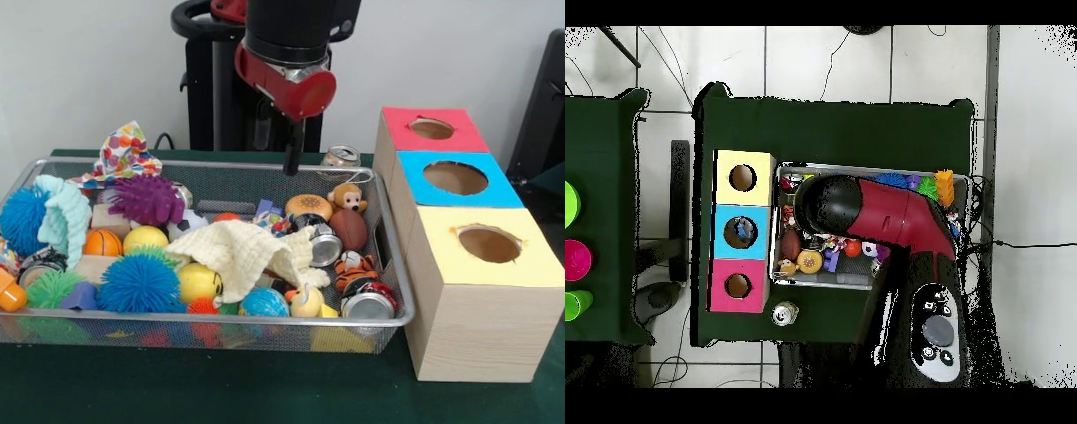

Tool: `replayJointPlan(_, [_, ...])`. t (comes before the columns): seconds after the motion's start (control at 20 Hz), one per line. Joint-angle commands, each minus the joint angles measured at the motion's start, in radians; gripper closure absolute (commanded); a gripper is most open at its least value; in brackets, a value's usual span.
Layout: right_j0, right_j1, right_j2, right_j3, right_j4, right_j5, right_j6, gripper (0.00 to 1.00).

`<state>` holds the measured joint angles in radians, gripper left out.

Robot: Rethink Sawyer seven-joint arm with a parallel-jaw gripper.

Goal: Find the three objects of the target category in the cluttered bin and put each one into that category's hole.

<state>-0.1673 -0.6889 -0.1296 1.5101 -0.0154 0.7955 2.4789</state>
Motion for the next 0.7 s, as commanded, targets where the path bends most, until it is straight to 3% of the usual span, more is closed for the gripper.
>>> replayJointPlan(0.05, [-0.029, 0.024, 0.126, 0.044, -0.057, 0.009, -0.160, 0.00])
replayJointPlan(0.7, [-0.043, 0.021, 0.139, 0.029, -0.081, 0.030, -0.140, 0.00])
